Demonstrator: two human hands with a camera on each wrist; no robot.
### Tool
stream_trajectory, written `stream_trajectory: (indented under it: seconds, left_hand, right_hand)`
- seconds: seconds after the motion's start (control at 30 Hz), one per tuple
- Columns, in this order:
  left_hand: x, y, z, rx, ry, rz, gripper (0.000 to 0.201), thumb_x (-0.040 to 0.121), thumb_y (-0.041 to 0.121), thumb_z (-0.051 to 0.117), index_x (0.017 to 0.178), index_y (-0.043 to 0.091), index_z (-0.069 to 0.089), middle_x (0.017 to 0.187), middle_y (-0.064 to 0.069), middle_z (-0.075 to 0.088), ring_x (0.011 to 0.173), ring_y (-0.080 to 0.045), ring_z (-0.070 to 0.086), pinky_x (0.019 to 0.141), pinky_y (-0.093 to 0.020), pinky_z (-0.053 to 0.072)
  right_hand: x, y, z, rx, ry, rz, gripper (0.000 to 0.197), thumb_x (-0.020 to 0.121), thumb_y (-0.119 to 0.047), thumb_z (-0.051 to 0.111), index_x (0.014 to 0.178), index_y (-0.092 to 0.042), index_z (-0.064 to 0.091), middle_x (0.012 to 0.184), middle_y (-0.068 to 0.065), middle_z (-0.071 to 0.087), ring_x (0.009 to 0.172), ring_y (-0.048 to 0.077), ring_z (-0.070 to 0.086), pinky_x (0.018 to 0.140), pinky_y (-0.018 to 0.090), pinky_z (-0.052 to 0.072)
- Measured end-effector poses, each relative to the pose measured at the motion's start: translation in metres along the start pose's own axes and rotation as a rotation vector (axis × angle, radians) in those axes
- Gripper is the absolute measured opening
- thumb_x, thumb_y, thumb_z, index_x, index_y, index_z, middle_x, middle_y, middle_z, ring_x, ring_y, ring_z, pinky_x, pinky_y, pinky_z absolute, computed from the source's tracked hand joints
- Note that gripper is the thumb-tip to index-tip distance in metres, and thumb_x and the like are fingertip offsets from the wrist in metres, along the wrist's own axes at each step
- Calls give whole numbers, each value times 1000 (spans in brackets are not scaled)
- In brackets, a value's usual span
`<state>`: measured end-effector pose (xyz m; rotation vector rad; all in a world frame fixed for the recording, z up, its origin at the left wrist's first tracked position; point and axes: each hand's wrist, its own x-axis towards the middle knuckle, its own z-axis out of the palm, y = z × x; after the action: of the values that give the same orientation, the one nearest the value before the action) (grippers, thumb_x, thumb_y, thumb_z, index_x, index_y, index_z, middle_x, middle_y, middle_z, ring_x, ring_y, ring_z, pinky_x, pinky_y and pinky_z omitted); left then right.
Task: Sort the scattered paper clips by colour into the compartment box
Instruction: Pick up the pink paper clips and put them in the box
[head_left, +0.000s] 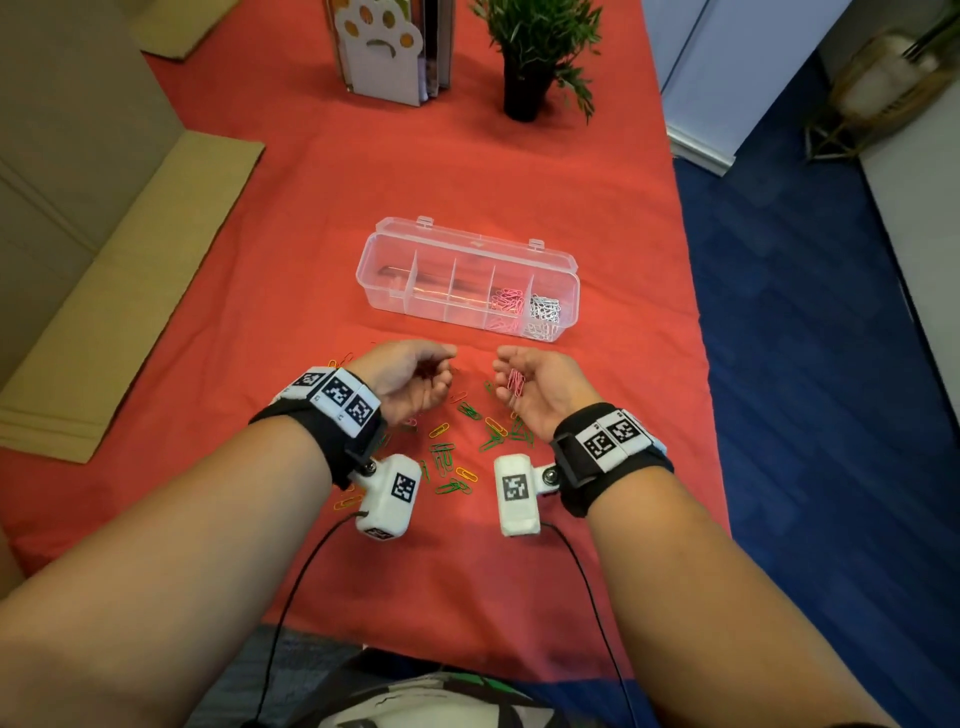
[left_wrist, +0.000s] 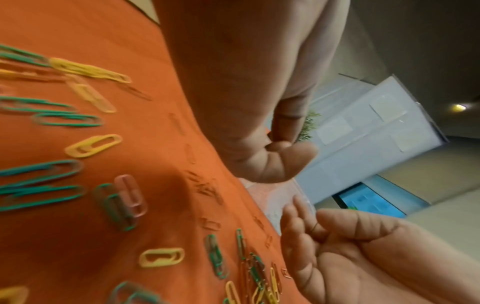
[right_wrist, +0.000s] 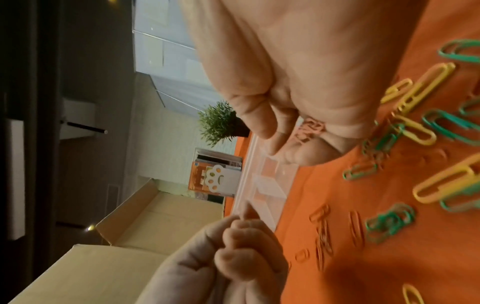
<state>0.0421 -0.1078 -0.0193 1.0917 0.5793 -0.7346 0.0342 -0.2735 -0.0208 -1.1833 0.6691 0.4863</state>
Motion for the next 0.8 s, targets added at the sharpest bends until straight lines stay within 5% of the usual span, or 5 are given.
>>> stream_trajectory:
  seconds: [0.23, 0.33, 0.47, 0.67, 0.8]
  left_hand:
    - [16, 33, 60, 84, -9, 99, 17, 91, 13, 41, 79, 10, 52, 62, 0, 57, 53, -10, 57, 54, -21, 50]
    - [20, 49, 81, 38, -9, 131, 12, 89, 12, 40, 77, 14, 41, 76, -2, 39, 64, -14, 39, 66, -25, 41]
    - [26, 58, 85, 4, 53, 170, 21, 85, 6, 42, 68, 16, 37, 69, 2, 25, 58, -12, 26, 102, -26, 34]
    - [17, 48, 65, 59, 163, 333, 22, 85, -1, 38, 79, 17, 50, 68, 3, 34, 55, -8, 32, 49, -15, 33]
    - [5, 31, 26, 319, 319, 426, 32, 88, 0, 41, 110, 14, 60, 88, 1, 57, 70, -9, 50, 55, -19, 38]
  right_hand:
    - [1, -16, -28, -96, 151, -147, 36, 87, 18, 24, 98, -2, 53, 80, 8, 52, 68, 16, 54, 61, 21, 50]
    - [-1, -21, -40, -160, 184, -206, 34, 86, 21, 31, 98, 0, 53, 81, 8, 53, 68, 16, 60, 53, 15, 53]
    - [-1, -27, -48, -249, 217, -255, 32, 85, 18, 33, 97, -1, 56, 78, 5, 53, 66, 14, 62, 52, 13, 53]
    - [12, -52, -26, -400, 238, -420, 37, 84, 16, 36, 76, -13, 56, 76, 5, 56, 68, 15, 63, 58, 14, 54]
    - [24, -71, 5, -691, 252, -562, 32, 82, 0, 43, 93, -18, 67, 98, 11, 67, 99, 29, 66, 92, 32, 50]
